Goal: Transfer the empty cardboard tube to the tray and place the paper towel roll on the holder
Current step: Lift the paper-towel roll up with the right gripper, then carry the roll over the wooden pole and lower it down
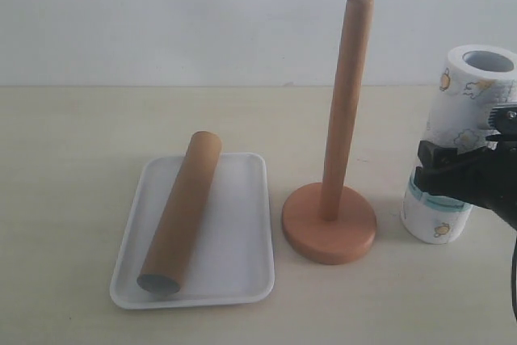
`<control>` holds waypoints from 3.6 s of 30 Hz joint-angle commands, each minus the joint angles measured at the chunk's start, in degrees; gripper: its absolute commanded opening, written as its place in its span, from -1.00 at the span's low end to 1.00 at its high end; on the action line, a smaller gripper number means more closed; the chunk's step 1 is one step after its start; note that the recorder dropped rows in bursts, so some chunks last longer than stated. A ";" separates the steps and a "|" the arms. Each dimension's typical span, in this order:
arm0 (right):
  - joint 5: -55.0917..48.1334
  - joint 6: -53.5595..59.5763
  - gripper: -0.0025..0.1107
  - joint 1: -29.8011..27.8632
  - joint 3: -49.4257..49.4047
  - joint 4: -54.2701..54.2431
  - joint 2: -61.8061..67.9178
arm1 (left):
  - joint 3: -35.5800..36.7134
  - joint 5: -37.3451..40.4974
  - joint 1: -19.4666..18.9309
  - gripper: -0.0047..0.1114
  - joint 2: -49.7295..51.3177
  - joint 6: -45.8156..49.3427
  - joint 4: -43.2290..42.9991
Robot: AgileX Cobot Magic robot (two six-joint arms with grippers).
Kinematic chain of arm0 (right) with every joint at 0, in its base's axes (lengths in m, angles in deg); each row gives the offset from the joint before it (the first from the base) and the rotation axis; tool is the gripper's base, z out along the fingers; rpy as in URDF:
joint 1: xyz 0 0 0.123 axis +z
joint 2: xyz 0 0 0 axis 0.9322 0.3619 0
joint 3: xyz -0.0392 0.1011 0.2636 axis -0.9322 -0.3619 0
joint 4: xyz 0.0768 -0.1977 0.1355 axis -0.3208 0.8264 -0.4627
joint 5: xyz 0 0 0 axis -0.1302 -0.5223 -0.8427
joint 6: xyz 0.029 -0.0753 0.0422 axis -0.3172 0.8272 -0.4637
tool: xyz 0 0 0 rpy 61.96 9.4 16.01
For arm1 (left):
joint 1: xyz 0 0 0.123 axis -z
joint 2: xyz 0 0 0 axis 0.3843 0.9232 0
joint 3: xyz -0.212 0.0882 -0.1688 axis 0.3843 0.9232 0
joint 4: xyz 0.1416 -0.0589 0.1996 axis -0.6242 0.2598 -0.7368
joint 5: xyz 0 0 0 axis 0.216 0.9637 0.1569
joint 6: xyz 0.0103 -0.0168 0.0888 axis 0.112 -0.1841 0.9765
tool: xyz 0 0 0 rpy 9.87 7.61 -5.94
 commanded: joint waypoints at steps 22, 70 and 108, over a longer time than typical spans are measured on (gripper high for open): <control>-15.87 1.79 -0.94 0.02 4.68 1.23 -31.74 | 0.23 -0.17 -0.14 -0.85 -0.22 0.18 -0.20; -80.25 44.08 -0.94 2.05 55.54 -50.14 -32.51 | 0.23 -0.17 -0.14 -0.85 -0.22 0.18 -0.20; -70.07 34.22 -0.94 10.95 47.98 -28.26 -23.38 | 0.23 -0.17 -0.14 -0.85 -0.22 0.18 -0.20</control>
